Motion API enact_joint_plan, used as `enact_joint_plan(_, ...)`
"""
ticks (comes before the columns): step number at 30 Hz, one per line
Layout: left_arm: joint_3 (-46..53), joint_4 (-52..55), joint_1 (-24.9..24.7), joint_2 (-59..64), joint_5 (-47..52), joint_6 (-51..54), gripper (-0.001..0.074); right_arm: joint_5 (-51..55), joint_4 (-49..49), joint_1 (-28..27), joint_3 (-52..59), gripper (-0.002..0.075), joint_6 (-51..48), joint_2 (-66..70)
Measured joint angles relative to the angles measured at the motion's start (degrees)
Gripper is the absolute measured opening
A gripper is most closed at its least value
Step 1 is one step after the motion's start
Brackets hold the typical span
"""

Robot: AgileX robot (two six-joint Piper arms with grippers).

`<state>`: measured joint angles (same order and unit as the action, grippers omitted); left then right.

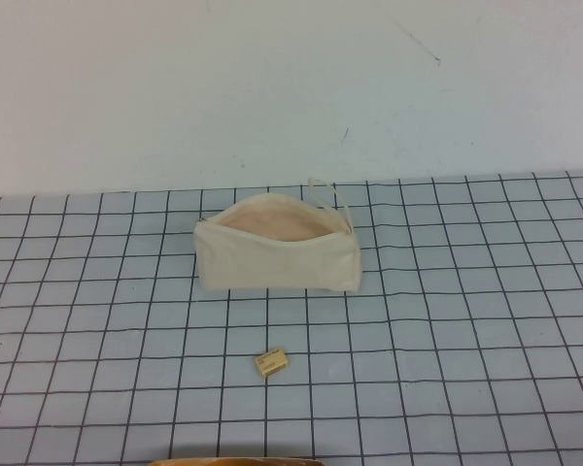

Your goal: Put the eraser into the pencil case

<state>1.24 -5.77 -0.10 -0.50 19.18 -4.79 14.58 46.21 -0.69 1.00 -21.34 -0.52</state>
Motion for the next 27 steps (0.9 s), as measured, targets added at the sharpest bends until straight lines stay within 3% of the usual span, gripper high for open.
enact_joint_plan(6,0.0,0.0,0.0,0.0,0.0,0.0,-0.0001,6.53,-3.34,0.0,-13.3,-0.0001,-18.5,7.67)
enact_joint_plan(11,0.0,0.0,0.0,0.0,0.0,0.0,-0.0001,21.25,-10.08,0.0,-29.76,-0.0001,-31.41,23.41)
enact_joint_plan(20,0.0,0.0,0.0,0.0,0.0,0.0,-0.0001,43.8,-11.34,0.25,-49.26,-0.0001,-42.03,47.63)
enact_joint_plan(27,0.0,0.0,0.0,0.0,0.0,0.0,-0.0001,48.69,-15.39,12.08,-60.34,-0.0001,-42.03,61.73)
